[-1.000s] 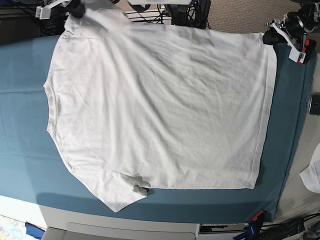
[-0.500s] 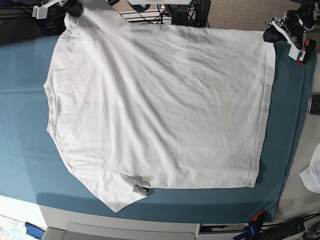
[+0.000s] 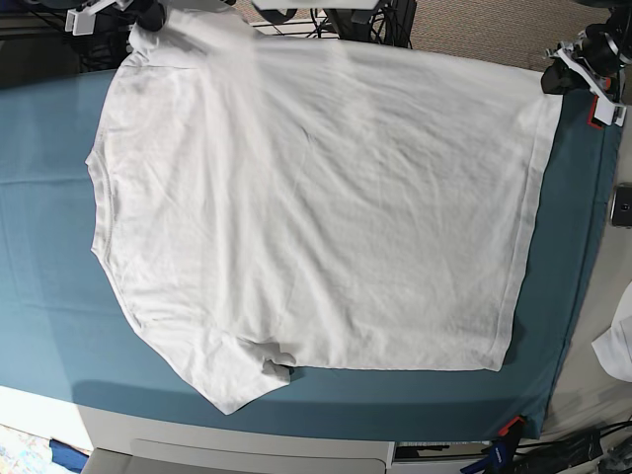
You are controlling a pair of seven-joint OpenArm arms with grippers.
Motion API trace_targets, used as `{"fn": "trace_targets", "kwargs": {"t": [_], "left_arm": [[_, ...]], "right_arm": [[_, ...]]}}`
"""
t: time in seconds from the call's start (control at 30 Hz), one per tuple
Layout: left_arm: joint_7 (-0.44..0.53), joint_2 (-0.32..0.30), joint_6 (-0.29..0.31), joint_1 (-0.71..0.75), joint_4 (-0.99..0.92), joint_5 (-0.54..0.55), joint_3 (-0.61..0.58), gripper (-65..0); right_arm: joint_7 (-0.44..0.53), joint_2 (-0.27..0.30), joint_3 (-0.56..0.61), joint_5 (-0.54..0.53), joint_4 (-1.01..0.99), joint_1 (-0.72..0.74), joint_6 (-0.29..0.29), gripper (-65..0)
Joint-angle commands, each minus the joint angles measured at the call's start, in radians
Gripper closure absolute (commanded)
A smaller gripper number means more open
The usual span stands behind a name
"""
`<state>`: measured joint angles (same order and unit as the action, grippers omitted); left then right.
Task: Fold the T-shirt properly
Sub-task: 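Fold the lifted side edge over toward the shirt middle and lower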
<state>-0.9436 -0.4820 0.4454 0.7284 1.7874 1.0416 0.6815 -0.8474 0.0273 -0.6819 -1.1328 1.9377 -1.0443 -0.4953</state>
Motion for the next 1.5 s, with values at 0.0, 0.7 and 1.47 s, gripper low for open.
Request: {"fn": "trace_targets", "kwargs": {"t": [0.0,0.7,1.47], "left_arm": [[0.009,-0.017,0.000,0.008,0.013,0.014,0.013,0.0],[0.146,-0.017,-0.091,-0.276,0.011,-0.263,-0.283,0.0],[0.220,-0.019,-0.269,-0.365,0.011,-0.519,-0.330,0.0]], "right_arm": [[0.021,0.006,-0.013,-0.032,0.013,-0.014,-0.006,0.0],[0.161,0.003,0.121,0.383,0.011,0.506,0.020,0.0],[0.337,0.004,0.228,0.733,-0.170,0.718,0.149,0.0]]}}
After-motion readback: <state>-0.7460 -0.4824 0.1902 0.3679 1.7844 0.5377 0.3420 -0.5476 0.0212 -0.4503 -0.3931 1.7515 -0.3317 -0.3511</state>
